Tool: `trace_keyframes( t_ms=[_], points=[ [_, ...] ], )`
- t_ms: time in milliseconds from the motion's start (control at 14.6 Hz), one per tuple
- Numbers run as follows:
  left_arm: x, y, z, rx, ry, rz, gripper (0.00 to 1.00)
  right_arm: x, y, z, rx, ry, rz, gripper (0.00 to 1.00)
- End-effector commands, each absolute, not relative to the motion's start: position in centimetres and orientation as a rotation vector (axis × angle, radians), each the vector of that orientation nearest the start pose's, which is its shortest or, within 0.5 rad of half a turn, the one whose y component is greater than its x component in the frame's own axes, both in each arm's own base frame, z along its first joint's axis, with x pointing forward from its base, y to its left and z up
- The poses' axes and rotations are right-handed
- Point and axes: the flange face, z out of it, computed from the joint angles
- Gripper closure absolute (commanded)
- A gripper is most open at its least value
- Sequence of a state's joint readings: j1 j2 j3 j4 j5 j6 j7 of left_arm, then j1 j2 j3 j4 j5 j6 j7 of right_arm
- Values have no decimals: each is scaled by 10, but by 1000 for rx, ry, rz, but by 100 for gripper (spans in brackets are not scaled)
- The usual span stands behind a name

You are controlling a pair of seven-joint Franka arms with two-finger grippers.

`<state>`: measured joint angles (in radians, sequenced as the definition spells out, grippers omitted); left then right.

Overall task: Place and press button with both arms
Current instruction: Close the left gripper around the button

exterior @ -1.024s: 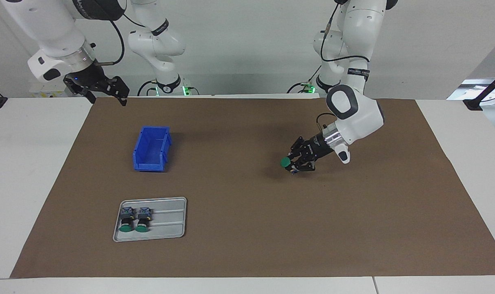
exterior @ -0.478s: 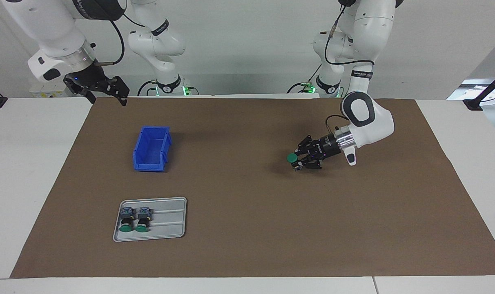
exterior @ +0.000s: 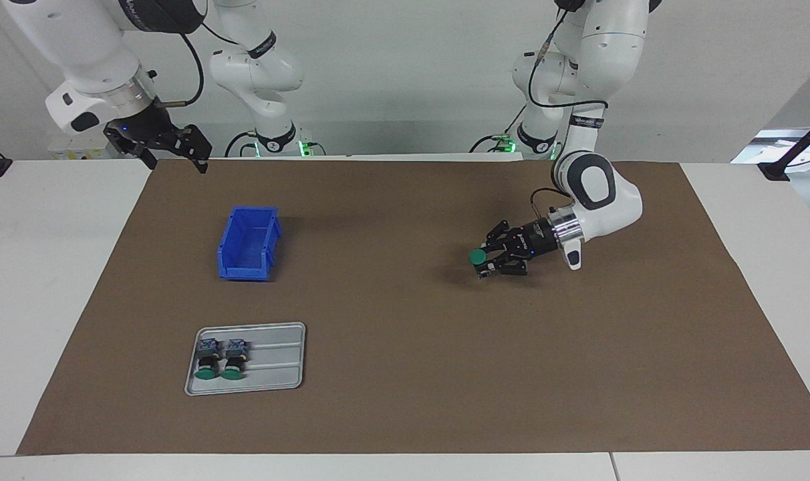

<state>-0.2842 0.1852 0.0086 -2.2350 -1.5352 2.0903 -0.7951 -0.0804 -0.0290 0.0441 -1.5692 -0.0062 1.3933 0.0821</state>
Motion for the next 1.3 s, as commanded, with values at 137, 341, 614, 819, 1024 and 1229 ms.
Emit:
trace_keyframes(
  t_ms=[137, 341, 614, 819, 1024, 1229],
  points=[
    [499, -198, 290, 1441, 1466, -958, 100, 523, -20, 626, -3119, 156, 228, 1],
    [496, -199, 278, 1476, 1402, -964, 100, 523, -20, 626, -3119, 156, 226, 1],
    [494, -201, 262, 1471, 1354, -1002, 100, 523, -20, 626, -3119, 156, 228, 1],
    [495, -193, 260, 1432, 1346, -1028, 100, 523, -20, 626, -3119, 154, 228, 1],
    [494, -194, 253, 1415, 1360, -1036, 100, 523, -20, 626, -3119, 154, 228, 1],
    [494, -199, 246, 1376, 1376, -1047, 100, 523, -20, 626, -3119, 154, 228, 1]
  ],
)
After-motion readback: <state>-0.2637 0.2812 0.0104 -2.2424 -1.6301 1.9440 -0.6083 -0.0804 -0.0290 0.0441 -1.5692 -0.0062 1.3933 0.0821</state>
